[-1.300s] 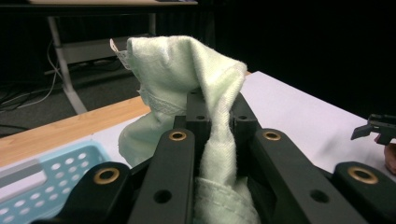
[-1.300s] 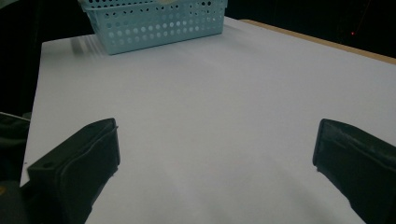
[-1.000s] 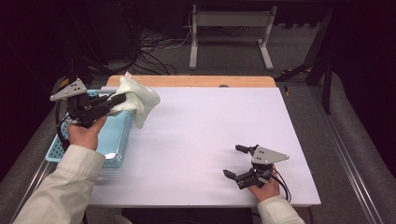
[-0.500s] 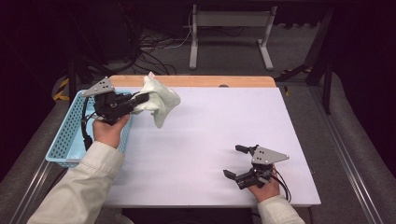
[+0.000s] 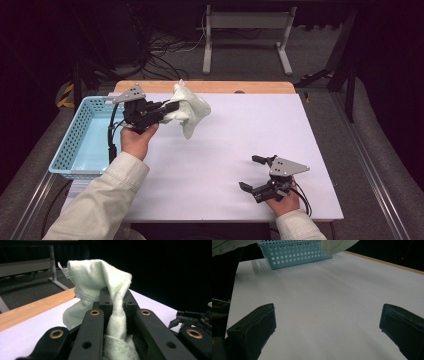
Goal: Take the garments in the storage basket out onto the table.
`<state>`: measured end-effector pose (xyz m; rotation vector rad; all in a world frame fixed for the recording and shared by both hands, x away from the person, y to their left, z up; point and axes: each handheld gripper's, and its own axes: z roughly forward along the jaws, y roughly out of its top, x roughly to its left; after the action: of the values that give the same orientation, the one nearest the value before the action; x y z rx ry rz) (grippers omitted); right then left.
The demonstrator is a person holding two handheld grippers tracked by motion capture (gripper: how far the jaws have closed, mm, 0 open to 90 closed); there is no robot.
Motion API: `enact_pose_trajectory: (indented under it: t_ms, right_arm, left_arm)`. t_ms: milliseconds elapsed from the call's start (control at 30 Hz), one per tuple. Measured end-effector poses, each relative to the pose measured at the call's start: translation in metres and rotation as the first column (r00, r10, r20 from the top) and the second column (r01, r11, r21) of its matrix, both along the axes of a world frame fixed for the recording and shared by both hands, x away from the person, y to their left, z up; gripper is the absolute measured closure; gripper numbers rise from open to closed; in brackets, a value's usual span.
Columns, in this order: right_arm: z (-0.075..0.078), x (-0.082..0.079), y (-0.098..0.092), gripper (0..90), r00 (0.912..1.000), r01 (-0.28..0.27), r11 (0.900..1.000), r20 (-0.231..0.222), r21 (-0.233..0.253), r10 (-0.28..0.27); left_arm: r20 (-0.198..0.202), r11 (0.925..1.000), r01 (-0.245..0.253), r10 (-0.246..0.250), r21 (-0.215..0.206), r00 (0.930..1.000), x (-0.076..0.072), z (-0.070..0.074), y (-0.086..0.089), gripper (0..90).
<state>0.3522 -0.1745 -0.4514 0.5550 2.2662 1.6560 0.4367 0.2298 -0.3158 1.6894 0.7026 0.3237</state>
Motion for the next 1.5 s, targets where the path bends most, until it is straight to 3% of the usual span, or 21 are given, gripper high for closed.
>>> enact_pose_trajectory:
  t_ms: [700, 1067, 1333, 1500]
  right_arm:
    - [0.000, 0.000, 0.000, 1.3, 1.0000, -0.002, 1.000, 0.001, 0.001, 0.002]
    - [0.000, 0.000, -0.001, 1.3, 1.0000, -0.004, 1.000, 0.000, 0.003, 0.004]
    - [0.000, 0.000, -0.001, 1.3, 1.0000, -0.006, 1.000, -0.001, 0.006, 0.006]
    - [0.000, 0.000, -0.001, 1.3, 1.0000, -0.009, 1.000, -0.001, 0.008, 0.009]
  left_arm:
    - [-0.044, 0.9974, 0.072, -0.073, -0.008, 0.9964, 0.023, -0.028, -0.054, 82.5]
    - [-0.088, 0.9940, 0.096, -0.091, 0.053, 0.9919, 0.032, -0.046, -0.078, 82.0]
    - [-0.138, 0.9876, 0.132, -0.119, 0.085, 0.9832, 0.039, -0.065, -0.096, 81.4]
    - [-0.169, 0.9856, 0.148, -0.133, 0.081, 0.9766, 0.044, -0.075, -0.103, 80.7]
